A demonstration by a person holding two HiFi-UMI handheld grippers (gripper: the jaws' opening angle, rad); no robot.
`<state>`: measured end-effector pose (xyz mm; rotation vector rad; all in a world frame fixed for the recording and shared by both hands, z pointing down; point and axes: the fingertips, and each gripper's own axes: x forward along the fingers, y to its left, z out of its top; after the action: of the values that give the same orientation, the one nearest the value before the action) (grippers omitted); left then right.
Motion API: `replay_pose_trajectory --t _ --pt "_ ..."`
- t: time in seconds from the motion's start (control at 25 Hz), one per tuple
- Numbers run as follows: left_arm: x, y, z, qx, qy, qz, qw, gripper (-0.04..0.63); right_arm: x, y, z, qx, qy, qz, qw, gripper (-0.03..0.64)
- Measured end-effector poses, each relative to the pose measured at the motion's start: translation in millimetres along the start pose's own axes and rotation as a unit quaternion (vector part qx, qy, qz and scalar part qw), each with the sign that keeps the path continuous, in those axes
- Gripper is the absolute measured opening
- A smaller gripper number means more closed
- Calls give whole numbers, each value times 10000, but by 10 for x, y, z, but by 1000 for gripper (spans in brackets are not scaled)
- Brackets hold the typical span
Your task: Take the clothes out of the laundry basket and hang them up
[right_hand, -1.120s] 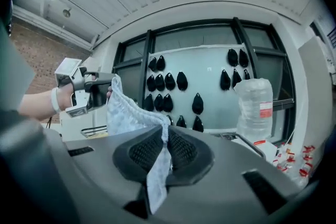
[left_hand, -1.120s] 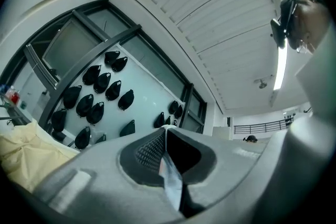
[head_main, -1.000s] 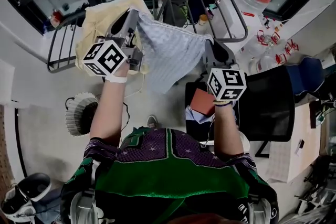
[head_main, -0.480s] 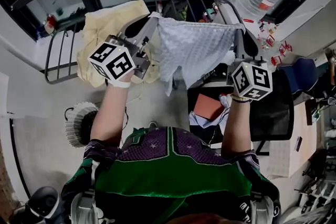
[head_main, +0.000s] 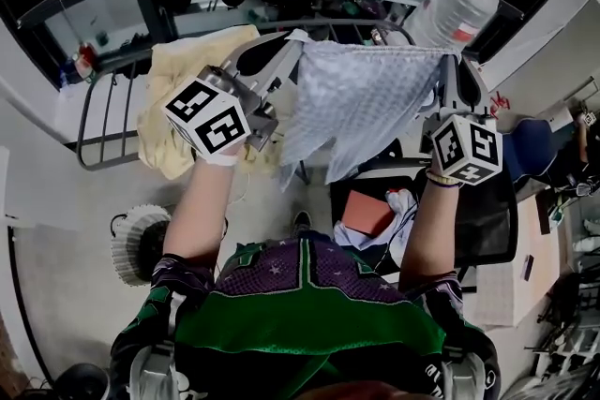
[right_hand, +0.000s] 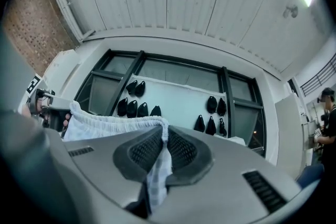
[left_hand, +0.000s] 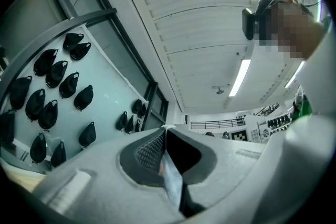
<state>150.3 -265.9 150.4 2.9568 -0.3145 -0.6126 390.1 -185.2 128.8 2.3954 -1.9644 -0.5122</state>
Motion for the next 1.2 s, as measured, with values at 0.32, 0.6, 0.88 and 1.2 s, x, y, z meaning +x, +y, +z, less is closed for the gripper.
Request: replay_pose_trajectory --t 0.32,0.6,0.88,1.2 --pt "223 299 6 273 -40 161 9995 21 471 -107 -128 121 -210 256 9994 28" --pt "696 1067 -108 318 144 667 9972 21 1462 -242 -403 361 -221 670 9969 28" --pt "1192 1859 -351 274 310 1171 9923 21 2460 -394 -896 584 -51 1016 9931 28" --pt "1514 2669 -561 125 409 1698 9846 21 3403 -401 -1317 763 194 1310 9883 28"
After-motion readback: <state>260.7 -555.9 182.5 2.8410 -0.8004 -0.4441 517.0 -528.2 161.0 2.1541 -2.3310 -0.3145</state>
